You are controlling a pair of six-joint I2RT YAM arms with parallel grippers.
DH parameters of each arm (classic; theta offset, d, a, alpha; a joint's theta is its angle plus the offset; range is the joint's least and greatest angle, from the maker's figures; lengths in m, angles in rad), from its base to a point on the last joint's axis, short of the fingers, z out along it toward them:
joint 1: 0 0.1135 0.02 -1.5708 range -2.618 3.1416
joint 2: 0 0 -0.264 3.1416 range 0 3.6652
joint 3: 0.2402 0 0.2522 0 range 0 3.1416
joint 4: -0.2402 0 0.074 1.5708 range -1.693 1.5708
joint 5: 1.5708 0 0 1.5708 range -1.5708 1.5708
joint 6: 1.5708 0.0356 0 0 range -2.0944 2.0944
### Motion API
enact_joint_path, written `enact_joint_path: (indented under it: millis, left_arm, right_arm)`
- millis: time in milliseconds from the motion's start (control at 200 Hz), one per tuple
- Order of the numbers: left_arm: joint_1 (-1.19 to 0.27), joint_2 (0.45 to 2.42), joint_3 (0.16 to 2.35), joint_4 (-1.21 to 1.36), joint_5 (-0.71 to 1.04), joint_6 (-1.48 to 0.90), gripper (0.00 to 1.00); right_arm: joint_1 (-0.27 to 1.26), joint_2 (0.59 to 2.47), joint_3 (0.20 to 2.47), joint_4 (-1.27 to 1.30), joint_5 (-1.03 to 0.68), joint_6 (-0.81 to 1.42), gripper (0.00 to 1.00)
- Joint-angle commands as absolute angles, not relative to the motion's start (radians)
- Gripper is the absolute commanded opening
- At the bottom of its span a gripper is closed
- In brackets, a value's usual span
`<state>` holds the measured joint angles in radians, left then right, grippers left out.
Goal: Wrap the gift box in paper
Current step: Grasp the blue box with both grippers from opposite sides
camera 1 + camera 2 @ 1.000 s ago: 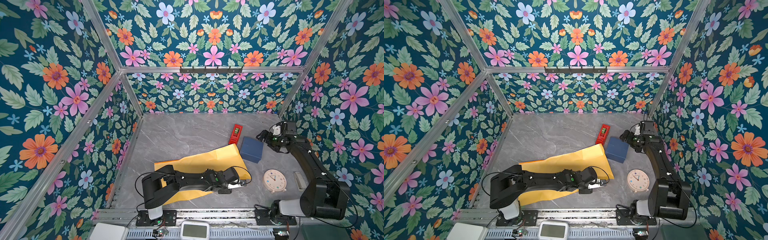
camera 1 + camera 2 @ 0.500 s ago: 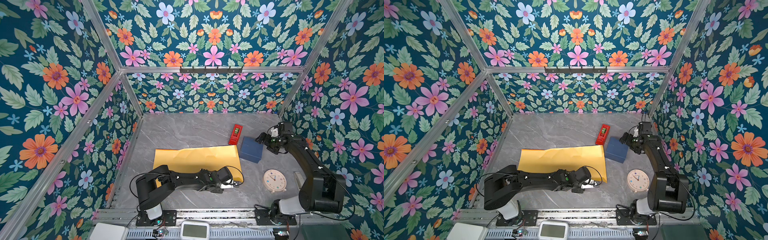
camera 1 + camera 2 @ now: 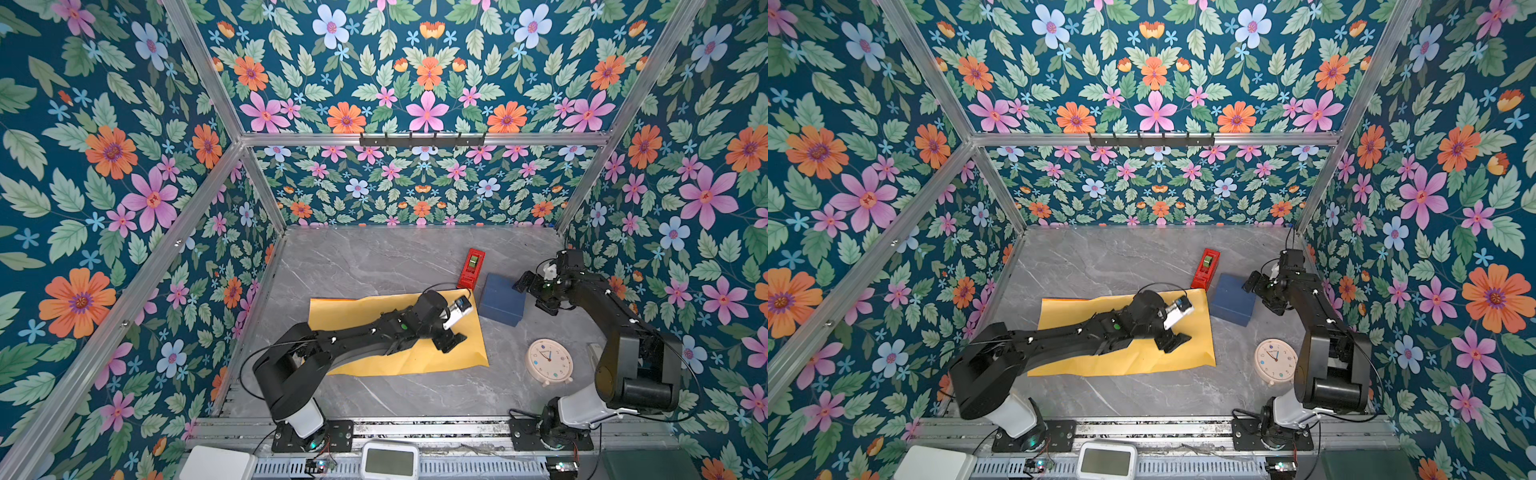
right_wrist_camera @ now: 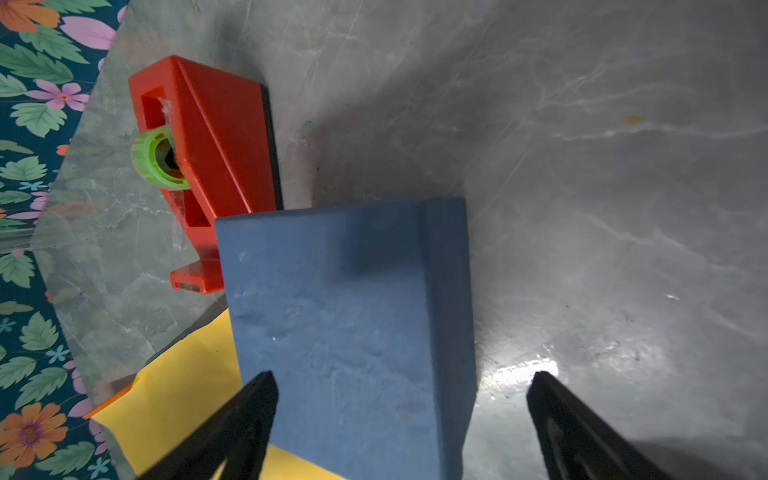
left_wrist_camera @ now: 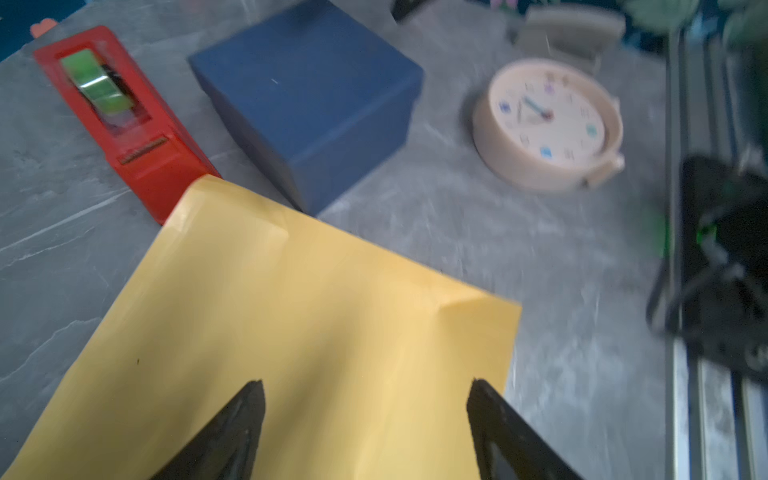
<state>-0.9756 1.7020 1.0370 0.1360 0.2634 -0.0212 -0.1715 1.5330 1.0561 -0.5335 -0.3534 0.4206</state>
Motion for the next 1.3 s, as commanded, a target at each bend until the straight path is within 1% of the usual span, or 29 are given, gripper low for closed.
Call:
enact_joint_path:
  millis: [0, 55, 145, 320, 525, 615, 770, 830, 915, 1060, 1295]
  left_arm:
    - [-0.937, 1.85, 1.2, 0.234, 0.375, -0.409, 0.74]
    - [-0.927, 1.927, 1.287, 0.204, 0.358, -0.48, 0.71]
    - [-0.924, 2.023, 1.399, 0.178, 0.312, -0.566, 0.71]
    - [-0.919, 2.191, 1.592, 0.063, 0.238, -0.64, 0.71]
    - [-0.916, 2.31, 1.738, 0.066, 0.312, -0.678, 0.69]
    - [-0.923, 2.321, 1.734, 0.116, 0.369, -0.709, 0.67]
    - [-0.951, 2.322, 1.715, 0.182, 0.425, -0.741, 0.67]
    - [-0.949, 2.321, 1.701, 0.208, 0.43, -0.765, 0.68]
    - [-0.933, 2.323, 1.68, 0.214, 0.395, -0.797, 0.7]
    - [-0.922, 2.348, 1.692, 0.191, 0.388, -0.828, 0.71]
    - [-0.942, 2.383, 1.728, 0.183, 0.441, -0.864, 0.73]
  right_arm:
    - [-0.182, 1.542, 1.046, -0.477, -0.422, 0.444, 0.96]
    - [-0.19, 1.539, 1.036, -0.464, -0.434, 0.447, 0.96]
    - [-0.197, 1.536, 1.022, -0.453, -0.441, 0.45, 0.95]
    - [-0.197, 1.536, 0.977, -0.392, -0.476, 0.481, 0.93]
    - [-0.201, 1.53, 0.945, -0.37, -0.483, 0.488, 0.91]
    - [-0.224, 1.508, 0.921, -0.368, -0.477, 0.486, 0.9]
    - [-0.27, 1.481, 0.891, -0.353, -0.478, 0.489, 0.89]
    - [-0.269, 1.483, 0.886, -0.347, -0.494, 0.487, 0.89]
    - [-0.271, 1.496, 0.876, -0.331, -0.534, 0.486, 0.89]
    - [-0.271, 1.502, 0.857, -0.318, -0.536, 0.48, 0.89]
    - [-0.271, 1.474, 0.772, -0.259, -0.6, 0.498, 0.85]
